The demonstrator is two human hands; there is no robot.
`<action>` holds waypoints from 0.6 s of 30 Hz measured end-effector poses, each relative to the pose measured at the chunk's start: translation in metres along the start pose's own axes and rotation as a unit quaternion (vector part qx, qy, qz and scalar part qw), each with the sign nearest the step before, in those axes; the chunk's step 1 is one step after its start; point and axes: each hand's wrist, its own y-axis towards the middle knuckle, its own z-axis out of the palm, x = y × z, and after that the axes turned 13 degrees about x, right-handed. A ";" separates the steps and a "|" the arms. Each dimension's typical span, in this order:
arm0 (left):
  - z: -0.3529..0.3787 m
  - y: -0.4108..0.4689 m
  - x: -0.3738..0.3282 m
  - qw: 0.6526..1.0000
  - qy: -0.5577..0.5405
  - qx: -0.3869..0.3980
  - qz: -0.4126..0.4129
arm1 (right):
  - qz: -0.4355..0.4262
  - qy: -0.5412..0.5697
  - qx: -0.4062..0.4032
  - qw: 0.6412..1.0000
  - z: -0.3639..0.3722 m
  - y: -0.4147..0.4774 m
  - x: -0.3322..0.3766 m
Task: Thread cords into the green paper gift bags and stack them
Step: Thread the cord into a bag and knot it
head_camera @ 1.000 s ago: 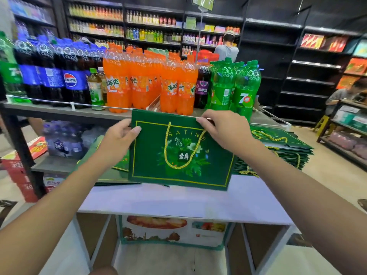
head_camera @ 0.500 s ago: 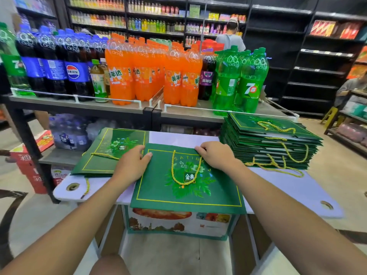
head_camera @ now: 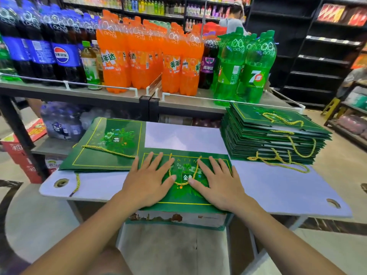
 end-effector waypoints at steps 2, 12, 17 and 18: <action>0.004 0.001 0.001 1.000 0.006 -0.006 -0.003 | 0.007 -0.008 -0.008 1.000 0.003 0.003 -0.001; 0.013 0.004 0.001 1.000 0.019 -0.022 -0.009 | 0.021 -0.032 -0.026 0.999 0.014 0.012 -0.002; 0.012 0.002 0.001 1.000 0.013 -0.026 -0.004 | 0.018 -0.029 -0.032 0.999 0.013 0.010 -0.002; 0.010 0.001 0.000 0.999 0.012 -0.030 -0.005 | 0.018 -0.028 -0.034 0.999 0.012 0.009 -0.001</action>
